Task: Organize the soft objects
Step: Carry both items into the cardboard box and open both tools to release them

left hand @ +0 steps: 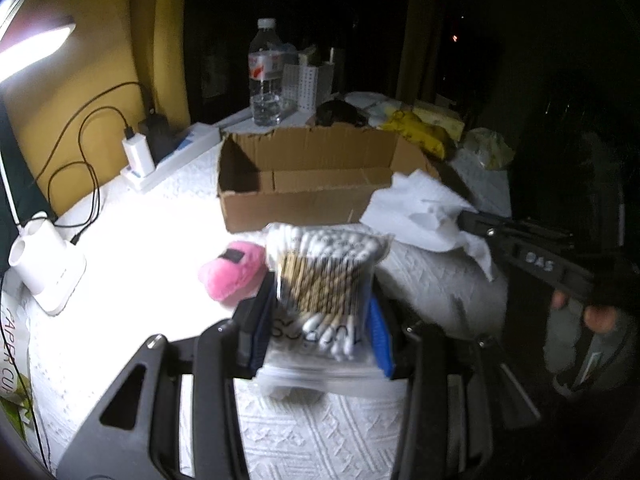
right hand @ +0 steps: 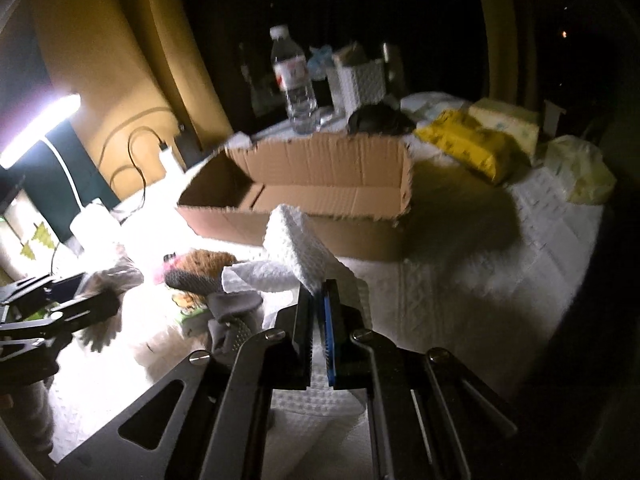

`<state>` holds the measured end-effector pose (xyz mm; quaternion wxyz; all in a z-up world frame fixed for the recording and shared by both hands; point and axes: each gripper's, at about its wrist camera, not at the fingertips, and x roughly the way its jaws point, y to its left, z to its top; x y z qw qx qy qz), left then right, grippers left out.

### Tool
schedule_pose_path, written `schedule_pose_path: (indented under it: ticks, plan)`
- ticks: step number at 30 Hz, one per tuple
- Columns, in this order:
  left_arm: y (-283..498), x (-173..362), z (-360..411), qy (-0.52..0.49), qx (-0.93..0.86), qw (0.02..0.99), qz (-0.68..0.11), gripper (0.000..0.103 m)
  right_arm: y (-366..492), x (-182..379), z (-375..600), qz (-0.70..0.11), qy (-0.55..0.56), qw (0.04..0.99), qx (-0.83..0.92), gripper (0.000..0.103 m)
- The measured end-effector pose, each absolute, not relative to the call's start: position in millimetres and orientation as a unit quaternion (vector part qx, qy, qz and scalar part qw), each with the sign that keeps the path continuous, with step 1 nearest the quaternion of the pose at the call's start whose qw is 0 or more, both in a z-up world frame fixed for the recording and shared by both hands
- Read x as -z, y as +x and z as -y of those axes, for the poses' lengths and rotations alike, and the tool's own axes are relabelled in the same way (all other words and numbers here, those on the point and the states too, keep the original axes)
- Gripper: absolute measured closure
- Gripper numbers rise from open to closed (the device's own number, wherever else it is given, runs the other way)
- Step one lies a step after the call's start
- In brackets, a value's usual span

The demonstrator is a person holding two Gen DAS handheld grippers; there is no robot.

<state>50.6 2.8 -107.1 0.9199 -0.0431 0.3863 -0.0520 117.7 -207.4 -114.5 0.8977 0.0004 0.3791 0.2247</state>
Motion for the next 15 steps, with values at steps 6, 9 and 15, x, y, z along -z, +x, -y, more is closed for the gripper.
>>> schedule_pose_path:
  ticks: [6,9,15]
  plan:
    - [54.5,93.8,3.5,-0.039,0.050,0.926,-0.372,0.060,115.6,90.4,221.4,-0.353,0.005,0.909,-0.221,0.098]
    - [57.4,87.7,7.3,-0.037,0.049,0.928,-0.366,0.060,117.3,81.3,227.0,-0.343,0.009,0.913,-0.221,0.098]
    - [68.6,80.3,11.6,-0.041,0.044,0.932,-0.356,0.060,121.8,65.8,233.7,-0.323,0.008,0.919,-0.225,0.098]
